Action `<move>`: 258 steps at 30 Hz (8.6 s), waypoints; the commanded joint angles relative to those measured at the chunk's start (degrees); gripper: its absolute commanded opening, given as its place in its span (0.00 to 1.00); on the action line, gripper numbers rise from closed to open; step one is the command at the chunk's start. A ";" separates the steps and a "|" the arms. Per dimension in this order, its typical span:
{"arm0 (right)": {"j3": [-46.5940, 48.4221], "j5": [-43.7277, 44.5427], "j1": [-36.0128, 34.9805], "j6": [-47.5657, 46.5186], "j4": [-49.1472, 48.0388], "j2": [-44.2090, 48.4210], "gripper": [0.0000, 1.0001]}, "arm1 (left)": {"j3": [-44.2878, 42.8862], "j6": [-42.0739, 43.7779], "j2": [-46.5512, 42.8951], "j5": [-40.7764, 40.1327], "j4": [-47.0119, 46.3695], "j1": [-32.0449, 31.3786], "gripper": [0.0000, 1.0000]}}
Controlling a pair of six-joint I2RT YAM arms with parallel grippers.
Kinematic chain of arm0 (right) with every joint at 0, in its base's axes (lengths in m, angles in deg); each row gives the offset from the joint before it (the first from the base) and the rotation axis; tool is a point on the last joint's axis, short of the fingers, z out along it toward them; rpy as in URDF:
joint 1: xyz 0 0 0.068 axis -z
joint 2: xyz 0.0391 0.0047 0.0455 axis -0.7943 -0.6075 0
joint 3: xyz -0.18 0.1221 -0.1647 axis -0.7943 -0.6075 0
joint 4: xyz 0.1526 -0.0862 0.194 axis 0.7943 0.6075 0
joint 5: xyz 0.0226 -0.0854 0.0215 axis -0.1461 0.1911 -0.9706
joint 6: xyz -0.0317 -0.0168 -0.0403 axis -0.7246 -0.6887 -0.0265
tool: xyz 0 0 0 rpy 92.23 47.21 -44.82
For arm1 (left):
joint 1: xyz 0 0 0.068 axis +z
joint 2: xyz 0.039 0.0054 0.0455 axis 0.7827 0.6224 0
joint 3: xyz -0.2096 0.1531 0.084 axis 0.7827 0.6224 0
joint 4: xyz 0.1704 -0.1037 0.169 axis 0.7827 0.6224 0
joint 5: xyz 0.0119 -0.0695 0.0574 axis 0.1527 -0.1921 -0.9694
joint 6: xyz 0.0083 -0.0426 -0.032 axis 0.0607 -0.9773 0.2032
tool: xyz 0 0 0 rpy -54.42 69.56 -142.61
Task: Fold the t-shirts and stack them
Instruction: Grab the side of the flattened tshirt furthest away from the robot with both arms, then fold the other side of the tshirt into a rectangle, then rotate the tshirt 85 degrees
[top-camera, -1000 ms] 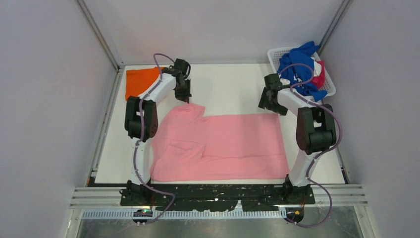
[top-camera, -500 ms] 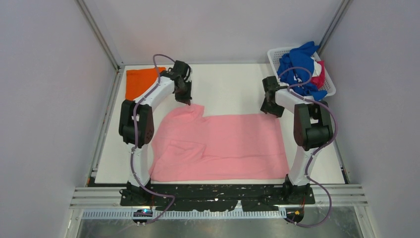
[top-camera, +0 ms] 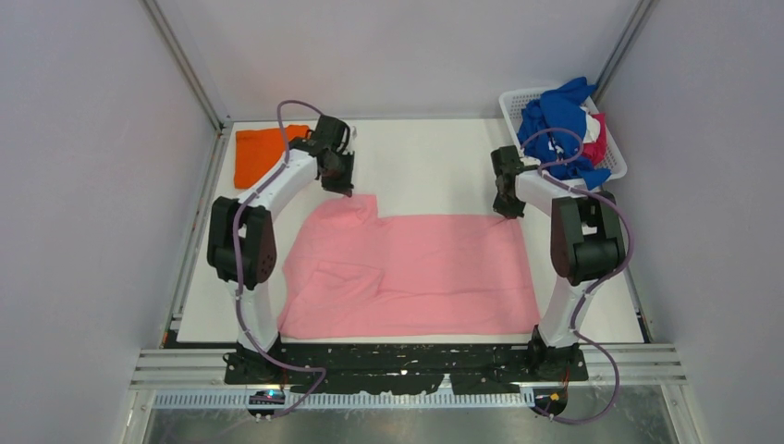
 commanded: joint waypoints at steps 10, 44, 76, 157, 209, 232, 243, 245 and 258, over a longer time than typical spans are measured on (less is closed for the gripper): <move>-7.72 -5.89 -0.38 -5.08 -6.53 13.28 0.05 | 8.45 4.32 -10.66 2.30 -7.42 -1.37 0.00; -22.08 -5.13 -4.49 -10.13 9.38 43.59 0.05 | 42.24 -3.40 -48.57 -9.56 -10.61 -8.05 0.00; -29.16 -5.37 -4.51 -5.58 12.80 44.58 0.12 | 63.41 -20.75 -69.25 -5.81 -4.79 -9.54 0.06; -31.84 -17.60 -4.28 -9.26 0.69 51.96 0.95 | 54.82 -28.71 -62.57 -4.72 2.18 -12.13 1.00; -34.19 -39.32 -8.35 -11.66 -14.36 41.50 0.95 | 58.93 -45.02 -24.92 7.57 -39.54 4.79 1.00; -27.44 -50.72 -29.38 -12.59 -17.60 20.75 0.95 | -53.09 -67.07 53.16 18.81 -40.63 -0.66 1.00; -21.56 -44.95 -35.93 -13.34 -15.42 23.93 0.95 | -52.56 -63.15 47.56 16.99 -43.74 -1.54 1.00; -21.09 -40.21 -35.80 -12.86 -14.31 27.32 0.96 | -50.64 -60.90 43.04 19.27 -43.69 -1.82 1.00; -32.07 -29.26 -20.89 -5.47 -8.88 53.82 0.95 | -16.99 -34.30 0.23 20.85 -18.32 -3.50 1.00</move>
